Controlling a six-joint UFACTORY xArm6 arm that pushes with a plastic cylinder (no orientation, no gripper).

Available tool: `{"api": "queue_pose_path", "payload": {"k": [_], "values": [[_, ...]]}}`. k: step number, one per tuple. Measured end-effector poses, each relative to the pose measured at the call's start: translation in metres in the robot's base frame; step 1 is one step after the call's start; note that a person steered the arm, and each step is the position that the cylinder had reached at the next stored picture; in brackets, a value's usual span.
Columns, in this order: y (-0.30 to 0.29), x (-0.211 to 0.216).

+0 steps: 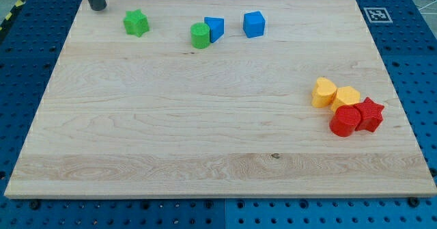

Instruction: Move the green star up and slightly right

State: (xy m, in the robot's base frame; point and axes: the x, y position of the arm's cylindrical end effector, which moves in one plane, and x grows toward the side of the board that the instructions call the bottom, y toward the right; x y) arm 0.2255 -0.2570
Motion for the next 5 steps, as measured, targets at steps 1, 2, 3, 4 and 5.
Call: {"api": "queue_pose_path", "payload": {"k": [1, 2, 3, 4, 5], "values": [[0.008, 0.023], [0.049, 0.040], [0.094, 0.041], [0.132, 0.046], [0.163, 0.047]]}}
